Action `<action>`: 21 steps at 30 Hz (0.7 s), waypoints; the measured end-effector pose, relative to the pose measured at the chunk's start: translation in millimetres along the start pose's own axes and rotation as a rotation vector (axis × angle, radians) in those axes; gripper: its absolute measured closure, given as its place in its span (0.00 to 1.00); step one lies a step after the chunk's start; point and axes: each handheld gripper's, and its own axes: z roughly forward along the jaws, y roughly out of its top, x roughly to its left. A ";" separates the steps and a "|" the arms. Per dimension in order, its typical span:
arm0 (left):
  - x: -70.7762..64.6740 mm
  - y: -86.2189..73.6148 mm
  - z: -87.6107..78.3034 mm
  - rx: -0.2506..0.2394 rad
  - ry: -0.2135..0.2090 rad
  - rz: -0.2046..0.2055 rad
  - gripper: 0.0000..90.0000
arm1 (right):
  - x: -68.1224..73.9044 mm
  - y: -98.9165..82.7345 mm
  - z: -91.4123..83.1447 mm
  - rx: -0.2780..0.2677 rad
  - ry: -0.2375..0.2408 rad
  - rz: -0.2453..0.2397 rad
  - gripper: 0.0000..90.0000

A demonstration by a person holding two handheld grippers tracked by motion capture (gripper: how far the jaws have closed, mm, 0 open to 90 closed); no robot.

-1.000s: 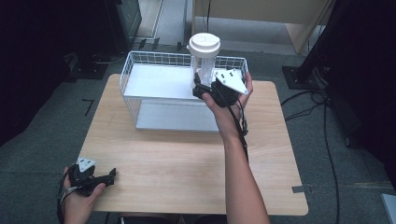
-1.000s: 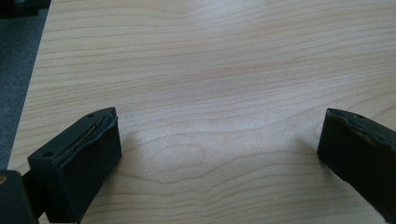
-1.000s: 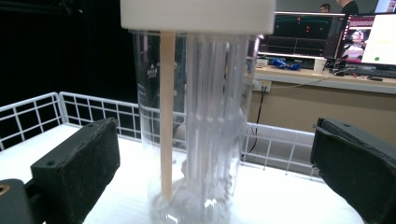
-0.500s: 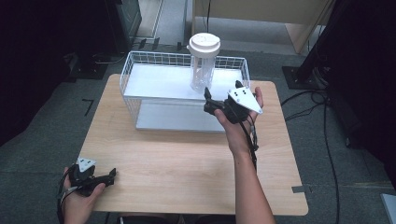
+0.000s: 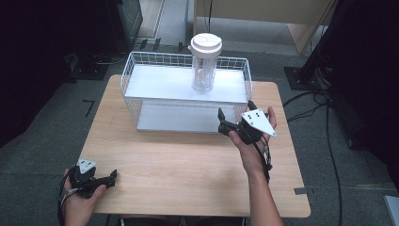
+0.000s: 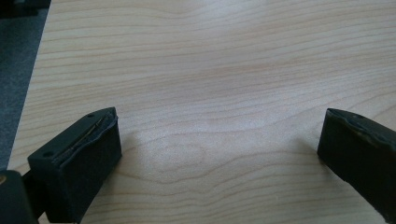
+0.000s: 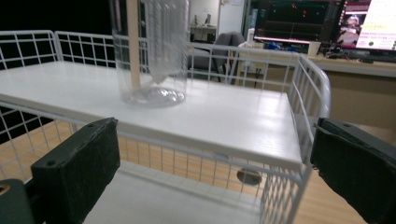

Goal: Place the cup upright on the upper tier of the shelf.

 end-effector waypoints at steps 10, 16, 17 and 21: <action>-0.2 -0.1 0.1 -0.001 0.000 -0.002 0.00 | -17.7 -32.1 -17.8 0.038 -0.015 0.033 0.02; -0.1 -0.1 0.0 0.000 0.000 0.000 0.00 | -31.2 -53.2 -28.0 0.084 -0.038 0.030 0.02; -0.1 -0.1 0.0 0.000 0.000 0.000 0.00 | -33.0 -56.2 -29.5 0.092 -0.043 0.033 0.02; -0.1 -0.1 0.0 0.000 0.000 0.000 0.00 | -44.0 -73.4 -38.2 0.125 -0.063 0.040 0.02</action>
